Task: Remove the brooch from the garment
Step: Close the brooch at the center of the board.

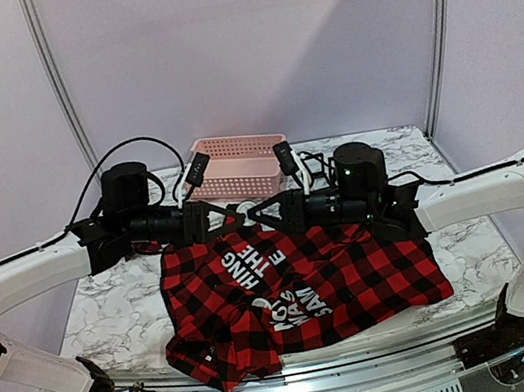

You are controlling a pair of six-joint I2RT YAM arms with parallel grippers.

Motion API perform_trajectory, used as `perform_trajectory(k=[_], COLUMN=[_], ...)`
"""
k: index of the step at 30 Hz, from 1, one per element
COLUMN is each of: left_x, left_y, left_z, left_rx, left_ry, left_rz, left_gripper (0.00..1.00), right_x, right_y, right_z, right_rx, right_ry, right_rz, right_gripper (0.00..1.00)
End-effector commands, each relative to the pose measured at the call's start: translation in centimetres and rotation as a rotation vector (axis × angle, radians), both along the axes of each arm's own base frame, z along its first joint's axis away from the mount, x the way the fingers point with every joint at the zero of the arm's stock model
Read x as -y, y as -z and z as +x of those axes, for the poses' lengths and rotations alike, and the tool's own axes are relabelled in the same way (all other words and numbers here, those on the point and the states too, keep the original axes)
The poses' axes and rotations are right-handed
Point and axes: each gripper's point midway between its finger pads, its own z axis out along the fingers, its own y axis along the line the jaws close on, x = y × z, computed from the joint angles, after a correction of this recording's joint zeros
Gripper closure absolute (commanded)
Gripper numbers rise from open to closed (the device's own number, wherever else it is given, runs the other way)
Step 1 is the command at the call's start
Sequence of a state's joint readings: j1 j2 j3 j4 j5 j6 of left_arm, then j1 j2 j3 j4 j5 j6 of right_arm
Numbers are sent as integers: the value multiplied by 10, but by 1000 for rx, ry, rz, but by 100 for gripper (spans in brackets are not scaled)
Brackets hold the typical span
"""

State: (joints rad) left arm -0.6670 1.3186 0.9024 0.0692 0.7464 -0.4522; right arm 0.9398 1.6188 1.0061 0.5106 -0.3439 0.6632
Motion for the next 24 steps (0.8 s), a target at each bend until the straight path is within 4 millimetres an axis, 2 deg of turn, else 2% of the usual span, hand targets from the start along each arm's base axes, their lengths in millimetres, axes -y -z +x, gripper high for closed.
perform_trajectory(k=[1, 4, 7, 13, 19, 24], left_x=[1, 0, 0, 0, 1, 4], left_y=[-2, -2, -2, -3, -17, -26], left_z=[1, 2, 3, 1, -9, -20], left_rx=[15, 13, 13, 15, 38, 38], left_ry=[3, -1, -2, 5, 56, 117], left_rz=[15, 17, 16, 11, -49, -93], left_gripper=[100, 100, 100, 100, 100, 100], right_x=[5, 7, 11, 30, 30, 29], right_y=[10, 3, -5, -25, -18, -12], right_z=[3, -2, -7, -19, -27, -23], right_rx=[15, 41, 68, 110, 75, 45], right_ry=[4, -13, -22, -80, -180, -191], right_rz=[-10, 10, 25, 93, 82, 64], right_gripper=[74, 63, 57, 53, 52, 55])
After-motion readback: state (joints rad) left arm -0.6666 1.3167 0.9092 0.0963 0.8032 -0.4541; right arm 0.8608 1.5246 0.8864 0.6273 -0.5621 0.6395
